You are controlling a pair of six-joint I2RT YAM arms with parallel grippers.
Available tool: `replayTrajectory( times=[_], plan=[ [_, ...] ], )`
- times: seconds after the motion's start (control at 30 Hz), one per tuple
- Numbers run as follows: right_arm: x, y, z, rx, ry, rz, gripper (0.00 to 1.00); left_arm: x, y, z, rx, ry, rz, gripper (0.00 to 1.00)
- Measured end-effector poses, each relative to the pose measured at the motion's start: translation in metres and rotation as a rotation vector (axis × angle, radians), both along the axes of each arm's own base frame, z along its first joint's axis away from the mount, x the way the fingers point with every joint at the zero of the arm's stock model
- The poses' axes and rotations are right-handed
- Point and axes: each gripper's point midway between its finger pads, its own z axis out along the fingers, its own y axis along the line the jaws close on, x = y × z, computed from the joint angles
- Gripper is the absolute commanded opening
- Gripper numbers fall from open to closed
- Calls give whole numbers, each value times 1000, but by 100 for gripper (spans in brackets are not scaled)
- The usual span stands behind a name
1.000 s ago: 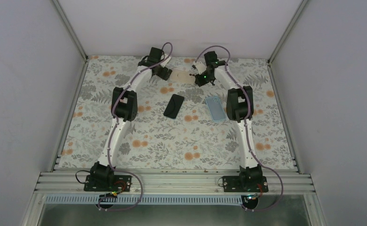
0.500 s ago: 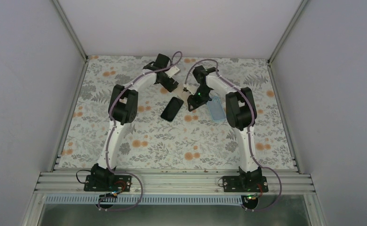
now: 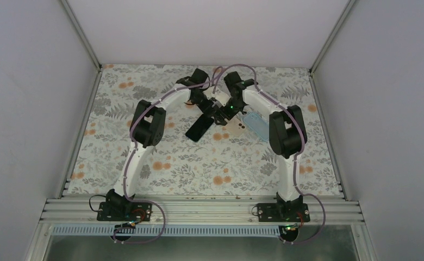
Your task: Take the phone out of the phone case
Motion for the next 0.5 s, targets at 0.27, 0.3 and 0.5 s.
replayTrajectory(
  times=[0.27,0.3,0.5],
  plan=[
    [8,-18,-8,-51,-64,52,100,-3,-3,0,-9,7,-10,100],
    [7,-22,-12,-59,-65,54,100,-4,-3,1,-8,6,-15,100],
    [-8,-48,-33,-88,-28,41,100,-8,-7,0,0,4,-24,100]
  ],
)
